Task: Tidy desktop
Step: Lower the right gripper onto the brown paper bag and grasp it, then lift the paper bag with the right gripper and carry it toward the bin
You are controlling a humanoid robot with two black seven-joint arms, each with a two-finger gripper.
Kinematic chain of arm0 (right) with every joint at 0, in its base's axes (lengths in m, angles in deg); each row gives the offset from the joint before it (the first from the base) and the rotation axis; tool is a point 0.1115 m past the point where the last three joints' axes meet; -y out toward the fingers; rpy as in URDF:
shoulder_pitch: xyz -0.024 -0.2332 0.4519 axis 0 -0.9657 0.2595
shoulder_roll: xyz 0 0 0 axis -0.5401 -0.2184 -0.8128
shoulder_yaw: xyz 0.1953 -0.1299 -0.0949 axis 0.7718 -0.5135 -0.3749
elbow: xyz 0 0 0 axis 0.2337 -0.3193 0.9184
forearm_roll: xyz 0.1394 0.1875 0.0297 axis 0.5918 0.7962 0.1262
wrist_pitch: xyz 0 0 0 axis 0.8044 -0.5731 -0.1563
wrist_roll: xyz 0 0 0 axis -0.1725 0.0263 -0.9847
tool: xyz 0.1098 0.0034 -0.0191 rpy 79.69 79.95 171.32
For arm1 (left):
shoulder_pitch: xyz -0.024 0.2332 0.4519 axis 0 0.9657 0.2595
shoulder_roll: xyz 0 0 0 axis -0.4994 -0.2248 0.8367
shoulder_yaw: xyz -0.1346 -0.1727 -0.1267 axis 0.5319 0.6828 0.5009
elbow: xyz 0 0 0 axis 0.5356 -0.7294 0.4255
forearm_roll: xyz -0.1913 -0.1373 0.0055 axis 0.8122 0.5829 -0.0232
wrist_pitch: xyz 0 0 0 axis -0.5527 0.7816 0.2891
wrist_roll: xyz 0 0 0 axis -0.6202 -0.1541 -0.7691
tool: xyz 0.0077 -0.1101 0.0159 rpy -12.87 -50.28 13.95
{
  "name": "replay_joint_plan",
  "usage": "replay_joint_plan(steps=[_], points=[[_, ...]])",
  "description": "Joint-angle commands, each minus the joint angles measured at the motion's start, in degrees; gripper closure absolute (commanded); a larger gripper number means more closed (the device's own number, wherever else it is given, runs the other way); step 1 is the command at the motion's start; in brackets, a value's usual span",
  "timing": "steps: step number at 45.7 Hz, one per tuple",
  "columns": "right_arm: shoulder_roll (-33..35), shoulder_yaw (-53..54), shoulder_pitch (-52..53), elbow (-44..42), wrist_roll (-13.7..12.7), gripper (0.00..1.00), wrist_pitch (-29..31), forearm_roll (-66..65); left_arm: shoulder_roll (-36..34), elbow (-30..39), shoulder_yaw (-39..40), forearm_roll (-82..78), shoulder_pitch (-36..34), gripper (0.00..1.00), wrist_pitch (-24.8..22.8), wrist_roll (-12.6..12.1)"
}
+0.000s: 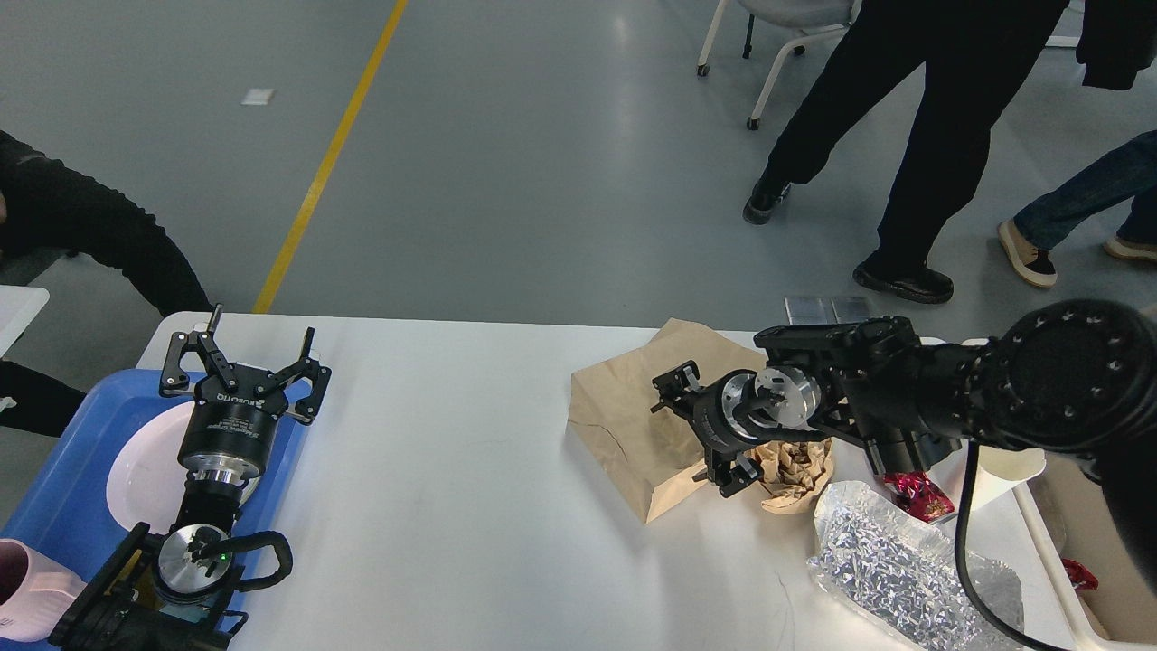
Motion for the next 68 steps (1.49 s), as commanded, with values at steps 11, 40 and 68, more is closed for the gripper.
replay_joint_plan(steps=[11,40,68], points=[[-2.87,0.55,-3.47,-2.93,0.25,0.00,-2.80,-5.61,0.03,0.00,-0.02,0.03,0.00,0.04,0.01,0.00],[-3.13,0.55,-3.12,0.15,-0.19,1.00,-2.97,-5.34,0.03,0.00,-0.02,-0.06,0.00,0.04,0.01,0.00],[2.75,-2.69,13.13,21.40,-0.28,1.00,-2.18,-5.96,0.03,0.00,0.07,0.03,0.00,0.04,0.01,0.00]])
